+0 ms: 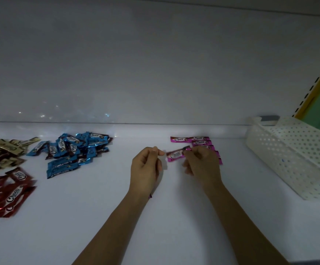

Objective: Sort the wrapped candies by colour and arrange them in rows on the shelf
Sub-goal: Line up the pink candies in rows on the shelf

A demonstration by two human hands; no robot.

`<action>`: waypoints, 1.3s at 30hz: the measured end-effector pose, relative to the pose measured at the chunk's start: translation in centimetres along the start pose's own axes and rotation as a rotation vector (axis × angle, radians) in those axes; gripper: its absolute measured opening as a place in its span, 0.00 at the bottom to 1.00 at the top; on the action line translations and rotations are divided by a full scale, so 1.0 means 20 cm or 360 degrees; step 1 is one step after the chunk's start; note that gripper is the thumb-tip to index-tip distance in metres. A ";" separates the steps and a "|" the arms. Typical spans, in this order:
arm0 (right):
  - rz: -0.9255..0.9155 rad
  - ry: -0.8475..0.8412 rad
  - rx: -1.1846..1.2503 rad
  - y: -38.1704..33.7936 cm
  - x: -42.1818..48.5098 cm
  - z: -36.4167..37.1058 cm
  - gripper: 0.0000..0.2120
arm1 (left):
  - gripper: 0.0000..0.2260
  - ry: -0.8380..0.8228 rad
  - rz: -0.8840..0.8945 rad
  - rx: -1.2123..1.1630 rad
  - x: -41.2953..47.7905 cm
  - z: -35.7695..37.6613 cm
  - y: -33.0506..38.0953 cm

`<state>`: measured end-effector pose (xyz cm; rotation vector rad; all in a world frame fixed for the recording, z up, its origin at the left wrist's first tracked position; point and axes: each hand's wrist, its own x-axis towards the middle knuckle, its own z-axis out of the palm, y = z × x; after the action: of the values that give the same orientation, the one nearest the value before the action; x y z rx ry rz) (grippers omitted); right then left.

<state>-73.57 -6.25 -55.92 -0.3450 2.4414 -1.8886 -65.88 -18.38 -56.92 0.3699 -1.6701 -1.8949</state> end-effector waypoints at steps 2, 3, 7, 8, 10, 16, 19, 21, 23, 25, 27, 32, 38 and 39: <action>-0.0150 0.0009 -0.0698 0.03 0.00 -0.01 0.09 | 0.14 0.0031 0.0029 0.0024 0.00 0.00 0.00; -0.0176 -0.0006 -0.0922 0.03 0.00 -0.02 0.08 | 0.14 0.0027 0.0039 0.0043 -0.01 0.00 0.00; -0.0324 0.0081 -0.1371 -0.02 -0.04 -0.04 0.14 | 0.13 0.0015 0.0033 0.0075 0.00 0.00 -0.01; -0.0466 0.0083 -0.1412 -0.04 -0.06 -0.04 0.14 | 0.13 0.0015 0.0037 0.0084 0.00 0.00 -0.01; -0.0852 0.0053 -0.1480 -0.05 -0.09 -0.01 0.09 | 0.14 0.0019 0.0055 0.0102 0.00 0.00 -0.02; -0.1028 -0.0215 -0.1607 0.01 -0.12 0.11 0.08 | 0.14 -0.0007 0.0118 0.0148 0.00 0.00 -0.03; -0.0896 -0.0365 -0.1670 0.03 -0.02 0.11 0.17 | 0.14 -0.0023 0.0097 0.0163 0.01 0.00 -0.03; -0.0798 -0.0472 -0.1746 0.03 0.06 0.12 0.20 | 0.14 -0.0011 0.0083 0.0172 0.02 0.00 -0.03; -0.0739 -0.0465 -0.1723 0.02 0.12 0.14 0.20 | 0.14 -0.0004 0.0070 0.0169 0.02 0.00 -0.04; -0.0720 -0.0436 -0.1694 0.05 0.14 0.15 0.20 | 0.14 -0.0015 0.0075 0.0160 0.02 0.00 -0.04; -0.0742 -0.0416 -0.1685 0.08 0.14 0.16 0.20 | 0.14 -0.0027 0.0084 0.0152 0.02 0.00 -0.04; -0.0778 -0.0395 -0.1624 0.11 0.15 0.15 0.19 | 0.14 -0.0026 0.0088 0.0154 0.02 0.00 -0.04; -0.0751 -0.0381 -0.1528 0.11 0.15 0.14 0.18 | 0.14 -0.0020 0.0076 0.0177 0.03 0.00 -0.05; -0.0750 -0.0387 -0.1526 0.11 0.16 0.14 0.19 | 0.14 -0.0023 0.0077 0.0178 0.03 0.00 -0.05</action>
<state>-76.47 -9.07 -58.54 -1.1575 3.0525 -0.5037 -66.52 -18.65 -57.79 0.3575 -1.7833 -1.7778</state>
